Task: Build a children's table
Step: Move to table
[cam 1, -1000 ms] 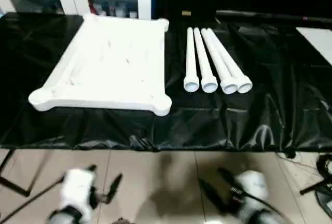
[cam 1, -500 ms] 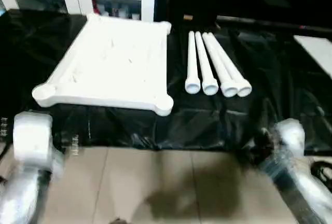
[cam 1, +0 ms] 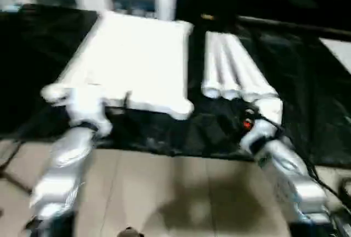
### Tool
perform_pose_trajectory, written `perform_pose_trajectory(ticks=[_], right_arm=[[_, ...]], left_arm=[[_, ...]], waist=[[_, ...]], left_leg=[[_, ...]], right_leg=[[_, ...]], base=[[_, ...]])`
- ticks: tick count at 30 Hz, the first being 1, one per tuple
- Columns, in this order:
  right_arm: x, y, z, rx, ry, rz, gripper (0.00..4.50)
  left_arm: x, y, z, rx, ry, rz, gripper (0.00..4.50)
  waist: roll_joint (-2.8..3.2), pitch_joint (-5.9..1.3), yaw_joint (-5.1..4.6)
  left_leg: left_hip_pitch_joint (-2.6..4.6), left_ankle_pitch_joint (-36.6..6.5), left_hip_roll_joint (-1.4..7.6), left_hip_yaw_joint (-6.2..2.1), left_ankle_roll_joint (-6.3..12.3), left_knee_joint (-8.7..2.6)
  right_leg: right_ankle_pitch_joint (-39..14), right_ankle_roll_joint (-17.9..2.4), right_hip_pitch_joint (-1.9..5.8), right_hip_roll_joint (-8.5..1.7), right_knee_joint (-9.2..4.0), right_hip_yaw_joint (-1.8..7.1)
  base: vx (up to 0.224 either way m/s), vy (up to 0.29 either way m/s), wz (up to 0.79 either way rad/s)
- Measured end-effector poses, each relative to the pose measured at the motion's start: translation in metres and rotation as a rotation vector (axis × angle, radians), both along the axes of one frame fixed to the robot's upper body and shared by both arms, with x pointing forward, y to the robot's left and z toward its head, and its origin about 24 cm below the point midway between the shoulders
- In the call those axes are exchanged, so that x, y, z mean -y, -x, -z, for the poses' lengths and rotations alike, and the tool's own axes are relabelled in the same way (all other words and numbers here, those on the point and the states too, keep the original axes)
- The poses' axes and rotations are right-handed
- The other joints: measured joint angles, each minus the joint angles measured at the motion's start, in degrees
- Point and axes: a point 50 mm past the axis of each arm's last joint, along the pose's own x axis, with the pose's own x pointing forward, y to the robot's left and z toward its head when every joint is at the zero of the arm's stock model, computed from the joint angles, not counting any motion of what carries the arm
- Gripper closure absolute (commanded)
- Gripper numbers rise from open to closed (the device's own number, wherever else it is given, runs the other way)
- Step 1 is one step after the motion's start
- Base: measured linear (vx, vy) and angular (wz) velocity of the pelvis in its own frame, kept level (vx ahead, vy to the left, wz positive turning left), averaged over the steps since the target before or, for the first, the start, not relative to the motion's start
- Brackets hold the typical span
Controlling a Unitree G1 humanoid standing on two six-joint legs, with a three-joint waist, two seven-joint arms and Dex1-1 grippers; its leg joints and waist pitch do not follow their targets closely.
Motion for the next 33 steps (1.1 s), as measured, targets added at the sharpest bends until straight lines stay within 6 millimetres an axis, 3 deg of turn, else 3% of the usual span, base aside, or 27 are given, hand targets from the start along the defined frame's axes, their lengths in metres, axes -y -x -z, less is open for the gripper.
perform_pose_trajectory(ticks=[1, 2, 3, 5, 6, 8, 9, 10, 11, 12, 13, 15, 16, 17, 18, 19, 21, 23, 24, 25, 26, 27, 28, 29, 30, 31, 33], right_arm=[[-0.001, 0.000, 0.002, -0.005, 0.004, -0.007, 0.50], [-0.004, 0.000, 0.004, -0.011, 0.006, -0.016, 0.50], [-0.011, 0.000, 0.005, -0.013, -0.003, -0.036, 0.50], [-0.023, 0.000, 0.002, -0.010, -0.051, -0.072, 0.50], [-0.024, 0.000, 0.003, -0.023, -0.070, -0.074, 0.50], [-0.019, 0.001, 0.006, -0.053, -0.078, -0.048, 0.50], [-0.015, 0.001, 0.008, -0.064, -0.077, -0.035, 0.50], [-0.009, 0.003, 0.012, -0.075, -0.069, -0.016, 0.50], [-0.004, 0.006, 0.017, -0.097, -0.057, 0.002, 0.50], [0.002, 0.007, 0.023, -0.119, -0.035, 0.026, 0.50], [0.005, 0.007, 0.026, -0.129, -0.025, 0.040, 0.50], [0.008, 0.006, 0.024, -0.109, -0.015, 0.065, 0.50], [0.008, 0.004, 0.020, -0.090, -0.014, 0.074, 0.50], [0.008, 0.003, 0.020, -0.086, -0.017, 0.087, 0.50], [0.002, 0.003, 0.019, -0.083, -0.028, 0.075, 0.50], [-0.002, 0.003, 0.018, -0.082, -0.036, 0.063, 0.50], [0.000, 0.004, 0.015, -0.069, -0.032, 0.069, 0.50], [0.003, 0.004, 0.010, -0.056, -0.037, 0.075, 0.50], [0.007, 0.007, 0.009, -0.050, -0.020, 0.081, 0.50], [0.013, 0.009, 0.012, -0.057, -0.004, 0.095, 0.50], [0.019, 0.011, 0.014, -0.067, 0.006, 0.114, 0.50], [0.028, 0.014, 0.017, -0.081, 0.020, 0.146, 0.50], [0.031, 0.015, 0.017, -0.082, 0.027, 0.153, 0.50], [0.032, 0.014, 0.016, -0.078, 0.028, 0.150, 0.50], [0.032, 0.014, 0.012, -0.063, 0.032, 0.139, 0.50], [0.030, 0.013, 0.007, -0.048, 0.035, 0.127, 0.50], [0.019, 0.013, 0.003, -0.035, 0.035, 0.037, 0.50]], left_arm=[[0.001, 0.000, 0.002, -0.009, -0.007, 0.005, 0.03], [0.001, 0.001, 0.003, -0.017, -0.012, 0.006, 0.03], [-0.006, 0.003, 0.005, -0.029, -0.025, -0.013, 0.03], [-0.020, 0.005, 0.004, -0.040, -0.065, -0.053, 0.03], [-0.024, 0.005, -0.002, -0.025, -0.080, -0.060, 0.03], [-0.023, 0.005, -0.008, 0.003, -0.068, -0.045, 0.03], [-0.021, 0.003, -0.010, 0.019, -0.056, -0.031, 0.03], [-0.014, 0.001, -0.008, 0.022, -0.031, -0.022, 0.03], [-0.005, 0.002, -0.002, 0.007, -0.012, 0.003, 0.03], [0.000, 0.002, 0.002, -0.009, -0.009, 0.019, 0.03], [0.001, 0.001, 0.002, -0.012, -0.010, 0.024, 0.03], [0.004, 0.001, 0.000, -0.002, -0.012, 0.041, 0.03], [0.004, 0.001, -0.002, 0.001, -0.014, 0.049, 0.03], [0.003, 0.001, -0.001, -0.001, -0.018, 0.048, 0.03], [0.001, 0.002, -0.001, -0.007, -0.023, 0.046, 0.03], [-0.001, 0.002, -0.001, -0.010, -0.024, 0.040, 0.03], [0.000, 0.002, -0.001, -0.012, -0.025, 0.063, 0.03], [0.002, 0.001, -0.001, -0.012, -0.026, 0.074, 0.03], [0.005, 0.000, -0.003, -0.007, -0.022, 0.088, 0.03], [0.012, -0.001, -0.003, -0.005, -0.010, 0.108, 0.03], [0.021, -0.002, -0.002, -0.008, -0.004, 0.149, 0.03], [0.031, -0.002, -0.004, -0.003, 0.007, 0.205, 0.03], [0.033, -0.001, -0.005, -0.001, 0.021, 0.234, 0.03], [0.033, 0.000, -0.006, -0.003, 0.032, 0.260, 0.03], [0.033, 0.001, -0.007, -0.008, 0.039, 0.289, 0.03], [0.032, 0.002, -0.007, -0.014, 0.041, 0.307, 0.03], [0.025, 0.005, -0.001, -0.059, 0.015, 0.350, 0.03]], waist=[[0.04, 0.11, 0.24], [-0.04, 0.22, 0.22], [-0.11, 0.36, 0.45], [-0.75, 0.19, -0.21], [-0.76, 0.15, -0.77], [-1.37, -0.16, -1.82], [-3.14, -0.39, -2.20], [-3.42, -0.44, -2.28], [-2.95, -0.32, -1.56], [-2.46, -0.26, -0.91], [-2.19, -0.28, -0.59], [-1.25, -0.41, 0.63], [0.26, -0.51, 0.83], [0.93, -0.43, 0.89], [1.29, -0.38, 0.42], [1.09, -0.39, 0.04], [0.79, -0.54, -1.02], [-0.29, -0.68, -1.21], [-1.56, -0.59, -1.30], [-1.33, -0.49, -0.50], [-1.15, -0.35, 0.08], [-0.52, -0.55, 0.36], [-0.42, -0.61, 0.35], [-0.28, -0.68, 0.48], [0.75, -1.05, 0.44], [2.09, -1.22, 0.59], [2.21, -1.21, 0.34]], left_leg=[[0.00, 0.01, 0.12, 0.01, 0.01, 0.17], [0.80, -0.03, 0.37, 0.36, 0.08, 0.08], [1.40, -0.58, -0.13, 0.76, 0.34, -0.14], [2.38, -1.34, -1.10, 0.40, 0.89, 0.13], [3.10, -1.97, -1.32, 0.24, 1.00, 0.50], [4.26, -2.72, -2.20, 0.96, 0.96, 0.63], [4.94, -3.26, -3.29, 2.23, 0.46, 0.69], [5.39, -3.76, -3.33, 2.72, 0.24, 1.24], [5.73, -4.93, -3.08, 2.80, 2.13, 2.79], [5.03, -5.56, -3.31, 1.48, 3.17, 5.39], [4.34, -5.55, -3.32, 0.52, 3.14, 6.63], [3.06, -5.32, -2.66, -0.60, 2.78, 4.75], [2.68, -3.83, -1.77, -0.72, 0.90, 2.78], [3.01, -3.32, -0.97, -0.70, -1.06, 2.81], [3.49, -3.53, -1.15, -0.90, -0.73, 2.38], [3.89, -3.72, -1.53, -0.90, -0.42, 2.06], [4.91, -4.53, -2.32, -0.86, 0.06, 2.02], [6.57, -5.40, -2.06, 3.04, -0.67, 1.65], [8.24, -6.28, -1.55, 5.91, -1.61, 1.85], [8.85, -7.28, -1.38, 6.46, -1.91, 2.25], [8.36, -8.21, -1.62, 4.58, -0.17, 3.98], [5.98, -8.18, -2.73, 1.67, 0.21, 8.05], [4.12, -8.04, -3.29, 0.50, 0.01, 9.27], [2.37, -7.57, -3.43, -0.19, -0.62, 8.63], [0.38, -4.97, -2.66, -0.84, -0.60, 4.54], [-0.30, -0.30, -1.63, -1.17, -0.52, 1.90], [-0.78, 0.05, -0.96, -1.57, -0.38, 2.77]], right_leg=[[-0.18, 0.22, 1.01, 0.00, -0.63, -0.70], [-0.66, 0.15, 1.22, 0.24, -0.90, -0.12], [-2.23, -2.10, 0.86, 0.49, 0.76, 1.27], [-3.60, -3.98, -2.71, 1.03, 8.22, 3.62], [-3.65, -3.34, -5.62, 1.74, 11.09, 4.26], [-2.48, -2.28, -9.34, 1.64, 10.61, 5.27], [1.12, -2.69, -9.64, 0.94, 7.01, 7.09], [2.39, -2.49, -9.17, 0.98, 7.37, 8.06], [2.02, -2.76, -8.47, 1.64, 6.99, 8.78], [1.79, -2.95, -7.78, 1.97, 6.62, 9.16], [1.75, -3.05, -7.19, 2.26, 6.16, 9.14], [1.44, -3.45, -6.21, 3.23, 5.68, 8.81], [1.16, -3.38, -5.72, 4.04, 5.49, 8.07], [0.94, -3.35, -5.30, 4.12, 5.26, 7.44], [0.15, -4.75, -5.51, 4.00, 5.28, 7.02], [-1.02, -6.87, -5.83, 3.66, 6.79, 6.83], [-1.12, -6.83, -7.80, 2.35, 10.64, 6.24], [-0.54, -7.06, -10.22, 0.57, 9.67, 6.36], [1.34, -4.85, -10.37, 0.25, 9.11, 7.85], [1.10, -4.10, -9.36, 1.29, 8.90, 9.33], [1.09, -4.12, -8.96, 2.34, 8.49, 10.26], [1.11, -4.19, -8.25, 2.83, 7.66, 10.28], [1.15, -4.28, -7.70, 3.18, 7.00, 10.26], [1.05, -4.43, -7.22, 3.44, 6.68, 10.02], [0.72, -4.74, -6.94, 4.40, 6.66, 8.97], [0.24, -4.40, -6.88, 5.56, 7.13, 8.07], [-0.33, -4.09, -7.12, 5.17, 7.56, 7.09]], base=[[0.088, 0.014, 0.60], [0.112, 0.022, 0.50], [0.162, 0.009, 0.22], [0.169, -0.002, 0.11], [0.118, -0.035, -0.06], [0.108, -0.044, -0.05], [0.082, -0.099, 0.15], [0.082, -0.099, 0.15], [0.109, -0.110, 0.16], [0.138, -0.064, 0.00], [0.138, -0.064, 0.00], [0.118, -0.010, 0.06], [0.112, 0.008, 0.10], [0.137, 0.065, 0.04], [0.182, 0.087, 0.10], [0.182, 0.087, 0.10], [0.159, 0.040, 0.11], [0.136, 0.006, -0.12], [0.188, -0.076, -0.47], [0.188, -0.076, -0.47], [0.226, -0.064, -0.44], [0.161, -0.035, -0.33], [0.161, -0.035, -0.33], [0.123, -0.027, -0.16], [0.117, -0.003, -0.03], [0.117, -0.003, -0.03], [0.103, 0.032, -0.09]])
